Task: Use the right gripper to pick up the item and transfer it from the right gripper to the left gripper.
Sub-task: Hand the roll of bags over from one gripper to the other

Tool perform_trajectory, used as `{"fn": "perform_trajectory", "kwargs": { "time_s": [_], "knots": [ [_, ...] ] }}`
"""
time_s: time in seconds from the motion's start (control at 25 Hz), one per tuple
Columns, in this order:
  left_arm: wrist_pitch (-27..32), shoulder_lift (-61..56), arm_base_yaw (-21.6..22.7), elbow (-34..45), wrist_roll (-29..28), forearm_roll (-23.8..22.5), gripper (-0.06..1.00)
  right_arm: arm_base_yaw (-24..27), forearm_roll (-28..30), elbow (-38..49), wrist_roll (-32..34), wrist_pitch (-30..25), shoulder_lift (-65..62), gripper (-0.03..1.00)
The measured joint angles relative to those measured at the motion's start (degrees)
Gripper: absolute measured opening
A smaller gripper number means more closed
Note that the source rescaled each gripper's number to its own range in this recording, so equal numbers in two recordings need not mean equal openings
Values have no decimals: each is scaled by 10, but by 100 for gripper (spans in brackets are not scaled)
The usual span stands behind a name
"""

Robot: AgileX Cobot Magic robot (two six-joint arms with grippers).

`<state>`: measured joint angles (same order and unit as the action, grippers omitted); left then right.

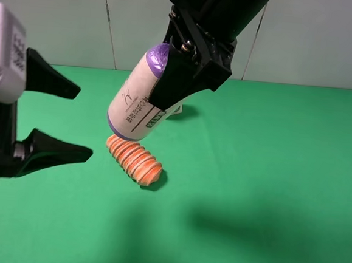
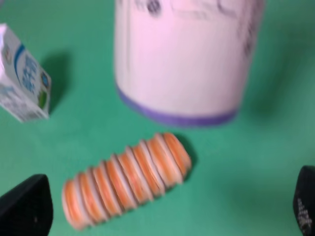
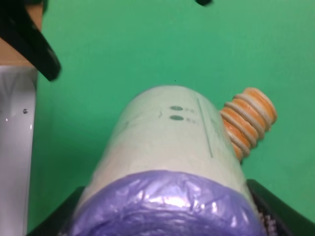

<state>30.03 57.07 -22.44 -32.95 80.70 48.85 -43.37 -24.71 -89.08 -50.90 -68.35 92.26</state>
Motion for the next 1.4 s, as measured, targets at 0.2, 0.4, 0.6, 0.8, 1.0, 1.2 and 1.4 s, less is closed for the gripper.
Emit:
{"fn": "perform_trajectory", "kwargs": {
  "time_s": [0.2,0.4,0.6,0.8,1.0,1.2,1.4],
  "knots": [
    [-2,54,-6,-51,12,8,93,0,-1,0,-5,-1,0,1],
    [3,99,-20,-80,34,35,93,0,-6,0,-8,-1,0,1],
    [-18,109,-78,-83,75,60,93,0,-7,0,-8,-2,0,1],
    [-58,109,-116,-83,79,64,86,0,-10,0,-11,-2,0,1],
    [-69,109,-118,-83,79,65,48,0,-21,0,-11,-3,0,1],
    [-67,109,-119,-83,77,65,0,0,-23,0,-13,-2,0,0],
    [-67,109,-119,-83,76,66,0,0,-22,0,-13,-2,0,0]
  ]
}}
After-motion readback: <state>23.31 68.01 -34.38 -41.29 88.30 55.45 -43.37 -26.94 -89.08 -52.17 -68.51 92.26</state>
